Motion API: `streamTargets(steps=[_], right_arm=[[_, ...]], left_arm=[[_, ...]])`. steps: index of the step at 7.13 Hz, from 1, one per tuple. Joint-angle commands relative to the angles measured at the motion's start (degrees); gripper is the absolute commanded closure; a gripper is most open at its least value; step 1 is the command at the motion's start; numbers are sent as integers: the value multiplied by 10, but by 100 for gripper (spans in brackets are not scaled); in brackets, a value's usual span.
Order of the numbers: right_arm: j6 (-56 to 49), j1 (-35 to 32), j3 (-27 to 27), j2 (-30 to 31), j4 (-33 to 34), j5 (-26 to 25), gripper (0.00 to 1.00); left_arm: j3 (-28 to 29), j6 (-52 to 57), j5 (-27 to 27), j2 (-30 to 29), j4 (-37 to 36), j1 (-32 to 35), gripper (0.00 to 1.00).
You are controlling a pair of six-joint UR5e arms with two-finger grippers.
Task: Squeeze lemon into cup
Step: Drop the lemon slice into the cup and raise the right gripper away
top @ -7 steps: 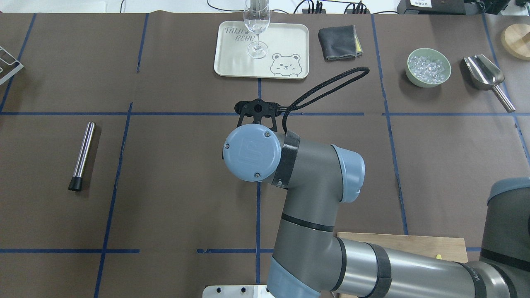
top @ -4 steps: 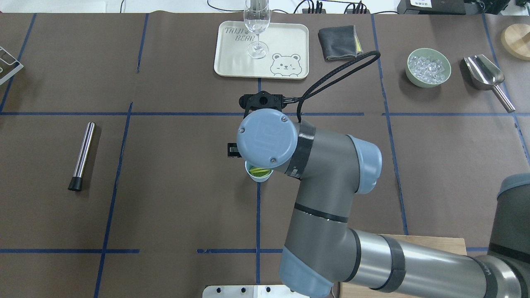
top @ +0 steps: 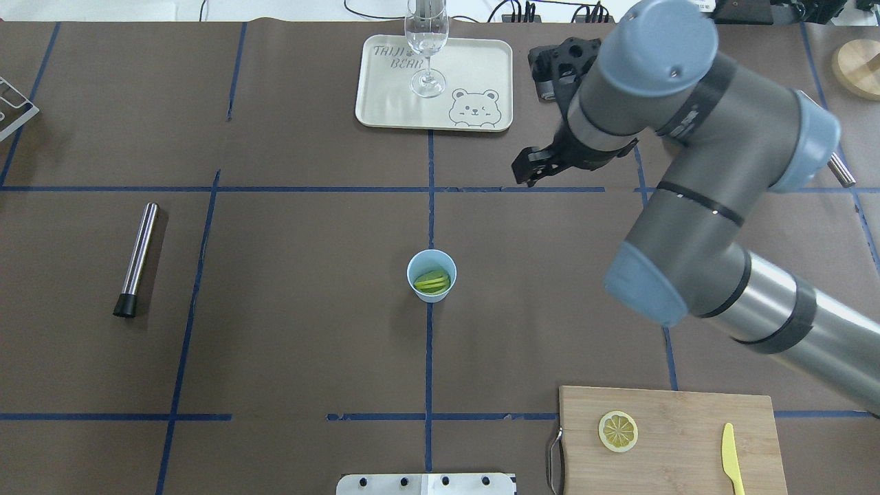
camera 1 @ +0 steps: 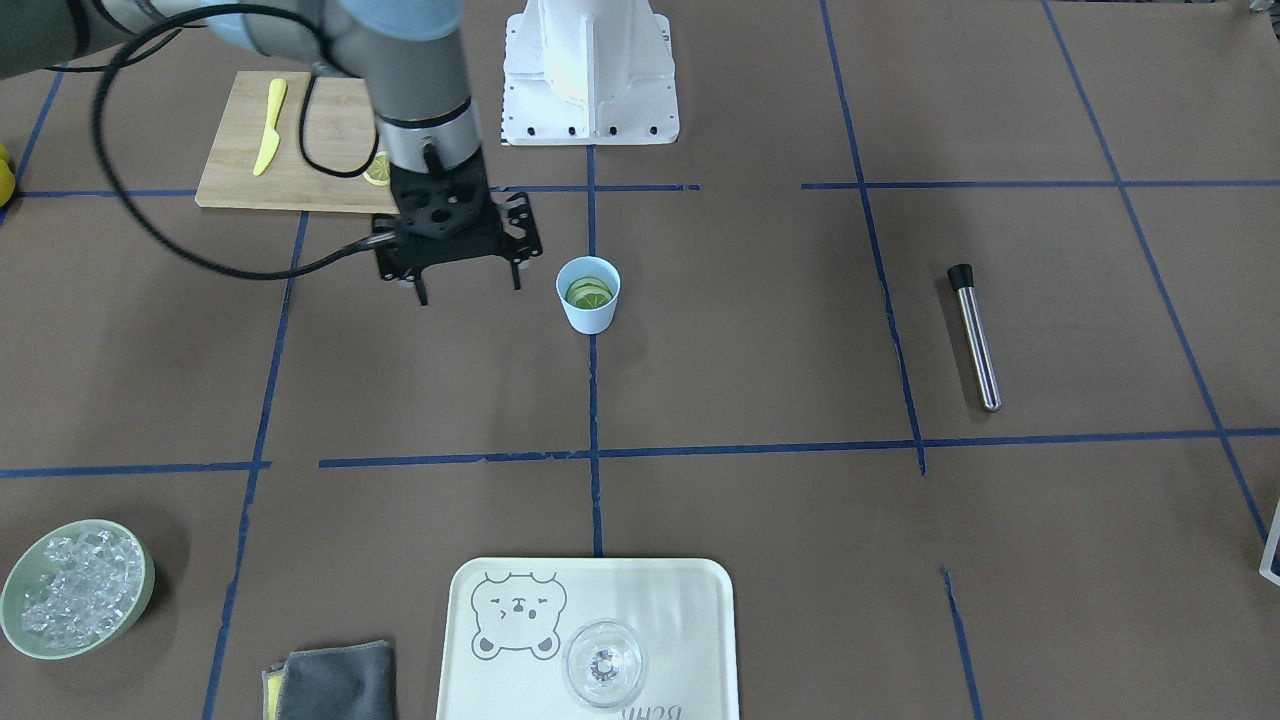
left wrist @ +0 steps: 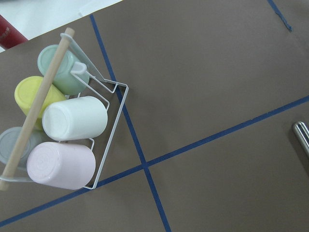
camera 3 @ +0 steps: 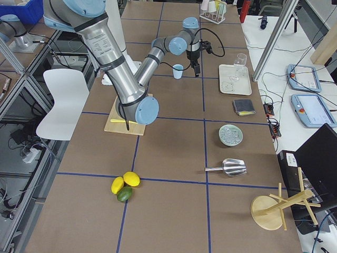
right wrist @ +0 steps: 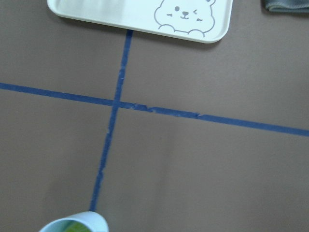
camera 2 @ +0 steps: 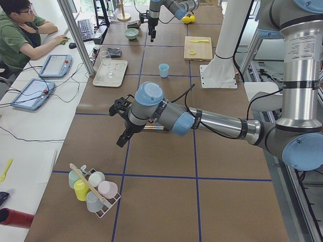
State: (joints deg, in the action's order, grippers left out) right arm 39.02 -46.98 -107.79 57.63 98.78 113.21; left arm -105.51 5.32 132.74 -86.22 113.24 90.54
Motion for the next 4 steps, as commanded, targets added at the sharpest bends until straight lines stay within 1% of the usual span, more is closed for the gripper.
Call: streamTargets(steps=[1,2,3,4], right_arm=[[-157,-138,-1,87,-16,120,0],[-190,-180,-9,145,-17,133,0],[-195,-208,-44,234,-18,131,0],[-216,-251,-56,288,-18,130,0]], left_arm=[[9,-3,9,-11,101,-2,0],[14,-69,30,-18,113,-3,0],[11,-87,32,-19,150,-20,0],[16,-104,56,-16,172,-50,0]])
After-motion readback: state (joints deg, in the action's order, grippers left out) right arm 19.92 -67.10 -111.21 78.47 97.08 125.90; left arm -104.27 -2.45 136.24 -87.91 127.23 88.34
